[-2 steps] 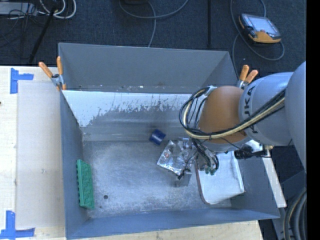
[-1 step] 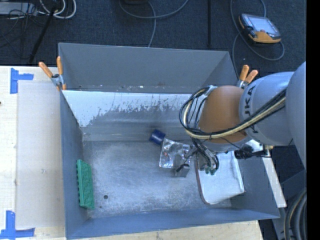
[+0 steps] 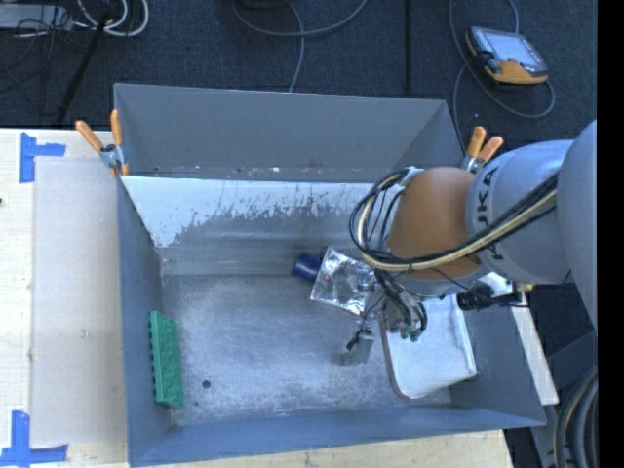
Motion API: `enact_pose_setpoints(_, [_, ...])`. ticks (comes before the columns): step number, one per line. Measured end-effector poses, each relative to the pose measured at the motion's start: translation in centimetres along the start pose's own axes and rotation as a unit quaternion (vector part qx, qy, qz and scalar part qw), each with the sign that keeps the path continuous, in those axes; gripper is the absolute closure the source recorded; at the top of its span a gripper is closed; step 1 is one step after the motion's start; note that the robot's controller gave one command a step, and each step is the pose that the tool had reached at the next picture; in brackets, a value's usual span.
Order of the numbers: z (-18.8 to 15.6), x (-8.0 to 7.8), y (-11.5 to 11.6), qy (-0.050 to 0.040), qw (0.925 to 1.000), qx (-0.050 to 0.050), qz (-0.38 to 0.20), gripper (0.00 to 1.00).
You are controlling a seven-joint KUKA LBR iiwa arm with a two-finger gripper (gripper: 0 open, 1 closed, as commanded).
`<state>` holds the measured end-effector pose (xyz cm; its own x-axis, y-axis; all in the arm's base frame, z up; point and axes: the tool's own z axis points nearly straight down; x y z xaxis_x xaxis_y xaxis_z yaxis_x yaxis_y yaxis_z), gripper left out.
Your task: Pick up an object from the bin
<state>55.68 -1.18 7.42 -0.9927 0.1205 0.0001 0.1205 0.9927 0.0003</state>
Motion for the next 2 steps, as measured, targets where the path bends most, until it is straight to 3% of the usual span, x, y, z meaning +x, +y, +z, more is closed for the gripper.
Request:
enact_pose_setpoints(1, [0.0,0.0,0.0,-0.0003,1.0000,0.000,0.000,1.00])
enact_pose_setpoints(2, [0.0,0.1,-2.6,0.0002,0.9910,0.000,-0.134,1.00])
